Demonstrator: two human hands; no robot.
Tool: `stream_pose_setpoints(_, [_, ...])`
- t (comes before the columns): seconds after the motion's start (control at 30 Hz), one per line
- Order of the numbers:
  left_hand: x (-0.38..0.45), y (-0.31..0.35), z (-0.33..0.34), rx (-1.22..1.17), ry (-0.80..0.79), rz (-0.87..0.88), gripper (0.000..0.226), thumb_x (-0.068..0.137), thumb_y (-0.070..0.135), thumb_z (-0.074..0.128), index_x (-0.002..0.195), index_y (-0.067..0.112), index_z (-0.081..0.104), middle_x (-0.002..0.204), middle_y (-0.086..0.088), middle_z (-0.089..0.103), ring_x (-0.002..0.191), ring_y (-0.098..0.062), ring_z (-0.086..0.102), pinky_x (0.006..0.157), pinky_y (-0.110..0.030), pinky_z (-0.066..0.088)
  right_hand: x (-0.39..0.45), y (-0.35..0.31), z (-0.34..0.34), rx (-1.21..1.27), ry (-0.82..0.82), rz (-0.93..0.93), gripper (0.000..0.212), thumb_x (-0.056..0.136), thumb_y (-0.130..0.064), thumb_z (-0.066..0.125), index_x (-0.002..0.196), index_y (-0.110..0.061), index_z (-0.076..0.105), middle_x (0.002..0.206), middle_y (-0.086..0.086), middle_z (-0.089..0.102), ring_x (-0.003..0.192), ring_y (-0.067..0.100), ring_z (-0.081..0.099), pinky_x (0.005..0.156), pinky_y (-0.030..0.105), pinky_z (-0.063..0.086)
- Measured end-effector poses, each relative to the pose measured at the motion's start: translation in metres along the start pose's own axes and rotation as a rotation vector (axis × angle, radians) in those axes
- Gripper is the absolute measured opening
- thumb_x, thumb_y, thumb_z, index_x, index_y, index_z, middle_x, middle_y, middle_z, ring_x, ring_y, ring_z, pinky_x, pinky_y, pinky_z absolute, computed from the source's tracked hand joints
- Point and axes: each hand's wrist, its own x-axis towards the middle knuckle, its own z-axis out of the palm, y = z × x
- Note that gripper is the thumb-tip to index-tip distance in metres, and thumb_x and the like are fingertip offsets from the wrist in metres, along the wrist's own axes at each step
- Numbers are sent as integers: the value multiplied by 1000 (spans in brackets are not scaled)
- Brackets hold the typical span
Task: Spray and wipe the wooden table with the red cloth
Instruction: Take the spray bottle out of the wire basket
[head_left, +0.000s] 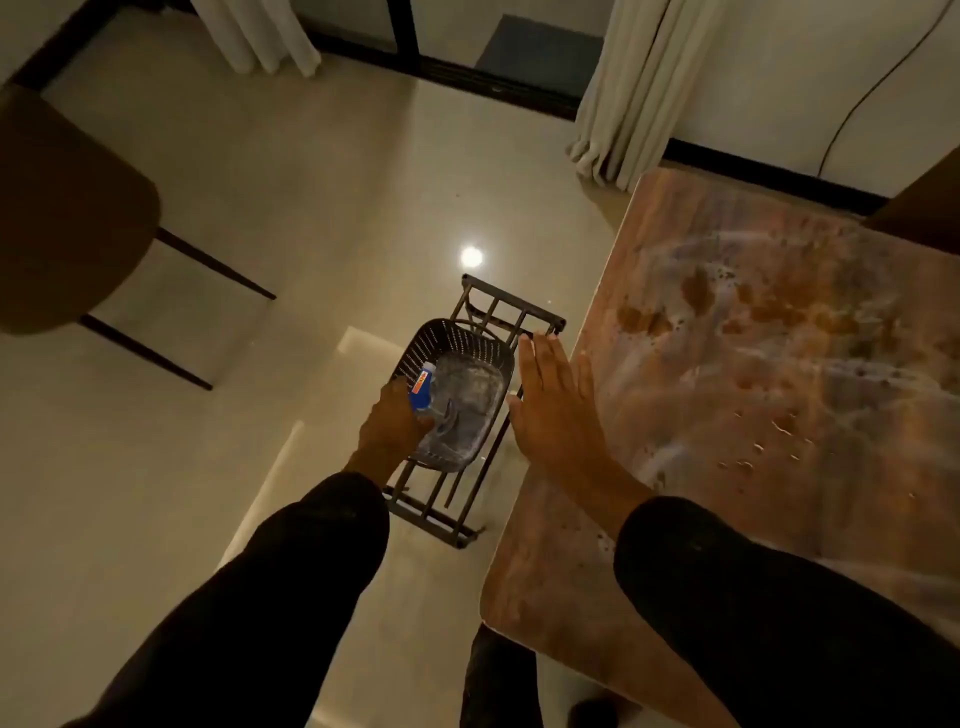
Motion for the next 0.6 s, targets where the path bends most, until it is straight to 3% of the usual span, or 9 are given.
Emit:
stream_pose_setpoints(0.17, [29, -2, 19, -134, 86, 4, 28, 93, 29, 69, 115, 12, 64, 106, -7, 70, 93, -22, 66, 88, -35, 53, 23, 6, 13, 0, -35, 40, 74, 108, -43, 43, 166, -17, 7, 174, 9, 9, 162, 27, 3, 126, 57, 5])
stream_pose_setpoints(0.37, [35, -2, 12, -245, 224, -6, 23, 93, 31, 70, 103, 11, 68, 88, -4, 70, 75, -16, 63, 84, -40, 59, 31, 13, 0, 4, -45, 79, 71, 107, -39, 43, 166, -15, 11, 173, 11, 15, 161, 30, 9, 126, 61, 9])
stream_pose_setpoints(0.5, [25, 24, -34, -321, 319, 178, 34, 88, 27, 75, 119, 15, 66, 97, 4, 70, 82, -9, 64, 77, -14, 50, 33, 10, -36, 46, -12, 95, 69, 108, -36, 43, 166, -16, 11, 173, 11, 16, 161, 29, 11, 125, 61, 5])
stream_pose_setpoints(0.6, [12, 74, -75, -328, 347, 320, 36, 86, 33, 78, 115, 12, 69, 95, 0, 73, 80, -13, 66, 75, -20, 55, 37, 10, -83, 55, 65, 107, 67, 108, -34, 42, 166, -16, 14, 172, 11, 21, 160, 28, 15, 125, 59, 2])
